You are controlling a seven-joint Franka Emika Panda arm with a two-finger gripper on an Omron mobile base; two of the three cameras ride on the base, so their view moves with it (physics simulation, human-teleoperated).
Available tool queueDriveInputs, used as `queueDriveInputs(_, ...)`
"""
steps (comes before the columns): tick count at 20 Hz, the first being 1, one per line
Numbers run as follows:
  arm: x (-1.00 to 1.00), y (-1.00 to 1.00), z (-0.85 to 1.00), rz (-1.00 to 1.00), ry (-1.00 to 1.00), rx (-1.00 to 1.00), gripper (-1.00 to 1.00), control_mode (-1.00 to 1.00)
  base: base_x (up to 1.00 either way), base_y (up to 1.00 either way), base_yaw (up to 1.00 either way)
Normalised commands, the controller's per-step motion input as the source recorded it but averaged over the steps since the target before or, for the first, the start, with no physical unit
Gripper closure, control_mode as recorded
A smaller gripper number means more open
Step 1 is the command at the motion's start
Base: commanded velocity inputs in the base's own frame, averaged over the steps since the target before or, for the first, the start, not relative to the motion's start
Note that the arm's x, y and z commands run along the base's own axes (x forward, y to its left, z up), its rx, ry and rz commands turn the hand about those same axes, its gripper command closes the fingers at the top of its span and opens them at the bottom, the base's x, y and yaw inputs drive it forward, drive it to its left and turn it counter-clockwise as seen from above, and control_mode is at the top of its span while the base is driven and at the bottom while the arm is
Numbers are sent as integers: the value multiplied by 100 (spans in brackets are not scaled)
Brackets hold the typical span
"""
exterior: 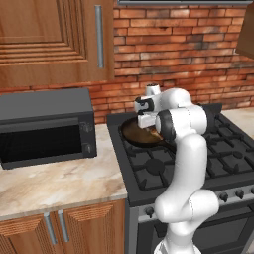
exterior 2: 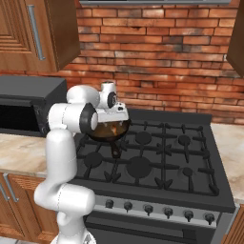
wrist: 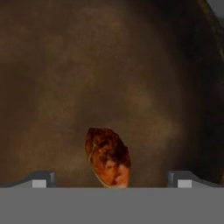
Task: Take the chicken drumsticks from the pan and place one on each plate on the dining counter.
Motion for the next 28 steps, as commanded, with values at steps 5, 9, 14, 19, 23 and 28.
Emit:
queueDriveInputs(5, -14, 0, -15, 0, -4, 0, -100, -100, 0, 0, 0)
queueDriveInputs(9, 10, 0, -14, 0, -3, 0, -100, -100, 0, 0, 0)
queueDriveInputs(14, 4, 0, -9, 0, -3, 0, -100, -100, 0, 0, 0)
queueDriveInputs(19, 6, 0, -13, 0, 0, 0, -100, -100, 0, 0, 0)
queueDriveInputs(23, 11, 0, -10, 0, 0, 0, -100, -100, 0, 0, 0)
queueDriveInputs(28, 3, -2, -10, 0, 0, 0, -100, -100, 0, 0, 0)
